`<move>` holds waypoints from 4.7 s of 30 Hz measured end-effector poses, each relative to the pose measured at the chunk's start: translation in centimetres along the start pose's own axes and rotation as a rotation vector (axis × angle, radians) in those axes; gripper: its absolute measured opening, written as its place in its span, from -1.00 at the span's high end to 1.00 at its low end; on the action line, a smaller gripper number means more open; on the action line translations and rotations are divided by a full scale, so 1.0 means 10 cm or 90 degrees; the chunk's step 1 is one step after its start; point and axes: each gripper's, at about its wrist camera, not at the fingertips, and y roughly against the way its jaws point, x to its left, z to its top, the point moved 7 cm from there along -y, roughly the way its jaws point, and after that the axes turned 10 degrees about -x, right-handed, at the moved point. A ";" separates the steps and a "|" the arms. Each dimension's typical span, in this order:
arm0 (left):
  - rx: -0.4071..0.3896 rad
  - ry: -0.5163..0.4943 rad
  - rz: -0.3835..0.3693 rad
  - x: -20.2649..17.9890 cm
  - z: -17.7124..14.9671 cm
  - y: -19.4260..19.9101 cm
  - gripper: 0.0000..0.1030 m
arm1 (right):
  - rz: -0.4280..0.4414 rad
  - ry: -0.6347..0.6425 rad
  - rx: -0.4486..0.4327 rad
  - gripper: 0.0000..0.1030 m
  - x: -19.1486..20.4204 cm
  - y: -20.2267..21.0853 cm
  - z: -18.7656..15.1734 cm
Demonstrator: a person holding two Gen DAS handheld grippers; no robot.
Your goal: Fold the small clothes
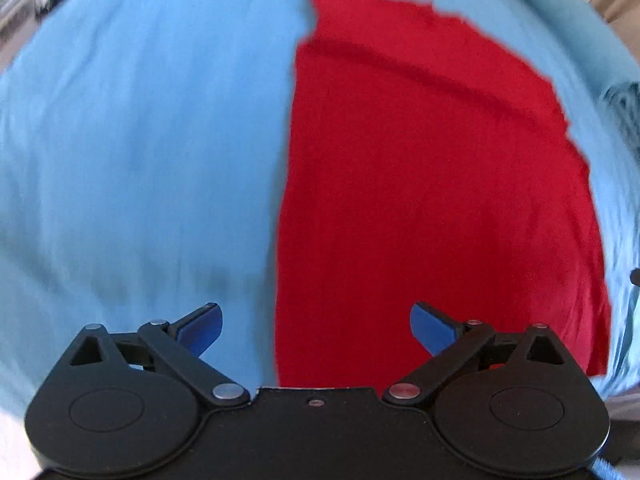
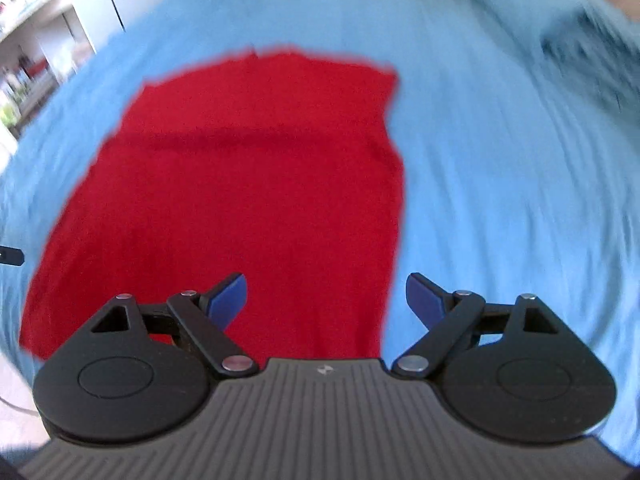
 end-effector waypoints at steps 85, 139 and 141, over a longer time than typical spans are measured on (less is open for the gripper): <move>-0.301 0.133 -0.067 -0.58 3.11 -1.24 -0.48 | 0.067 -0.323 -0.196 -0.90 -0.97 -2.05 2.25; -0.200 -0.038 0.054 -1.58 1.80 -1.29 -1.00 | -0.018 -0.269 -0.089 -1.00 -0.19 -0.99 0.49; -0.201 -0.022 0.062 -1.60 1.84 -1.38 -1.00 | -0.037 -0.278 -0.092 -1.00 -0.21 -1.06 0.38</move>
